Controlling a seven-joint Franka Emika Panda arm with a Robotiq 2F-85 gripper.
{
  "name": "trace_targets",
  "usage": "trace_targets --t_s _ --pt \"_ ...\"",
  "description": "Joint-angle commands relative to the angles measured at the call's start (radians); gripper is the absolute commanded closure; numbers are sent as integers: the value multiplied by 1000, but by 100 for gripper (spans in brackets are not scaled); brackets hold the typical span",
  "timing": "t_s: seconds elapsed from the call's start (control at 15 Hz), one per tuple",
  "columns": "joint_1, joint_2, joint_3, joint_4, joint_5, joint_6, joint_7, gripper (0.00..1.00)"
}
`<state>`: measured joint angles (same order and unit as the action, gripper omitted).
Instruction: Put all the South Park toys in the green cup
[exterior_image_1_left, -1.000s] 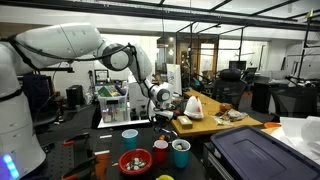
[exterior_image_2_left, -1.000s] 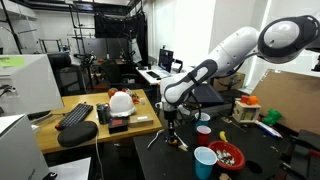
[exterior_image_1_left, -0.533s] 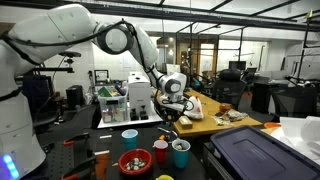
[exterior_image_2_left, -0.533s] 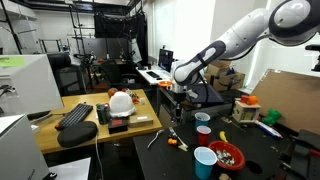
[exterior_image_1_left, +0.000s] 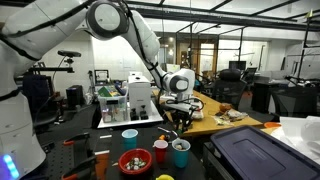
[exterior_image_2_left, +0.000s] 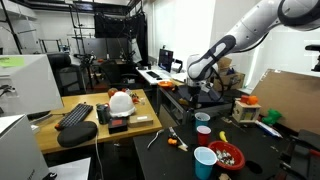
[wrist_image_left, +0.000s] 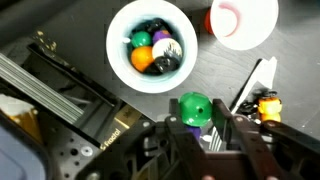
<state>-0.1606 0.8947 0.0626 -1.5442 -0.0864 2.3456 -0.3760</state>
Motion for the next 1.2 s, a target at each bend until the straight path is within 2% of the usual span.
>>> trace_targets --t_s 0.0,0.4,0.73,0.8,0.87,1.13 --pt "22 -74 -66 -121 6 31 132 88" --pt "32 -101 -111 -197 5 42 255 88" --pt "87 -96 -164 -229 -23 97 368 88" --pt "101 -96 -176 -235 -30 106 389 38" --pt "111 -97 -185 -242 -33 114 408 38" --pt "153 -106 -206 -266 -46 145 448 9"
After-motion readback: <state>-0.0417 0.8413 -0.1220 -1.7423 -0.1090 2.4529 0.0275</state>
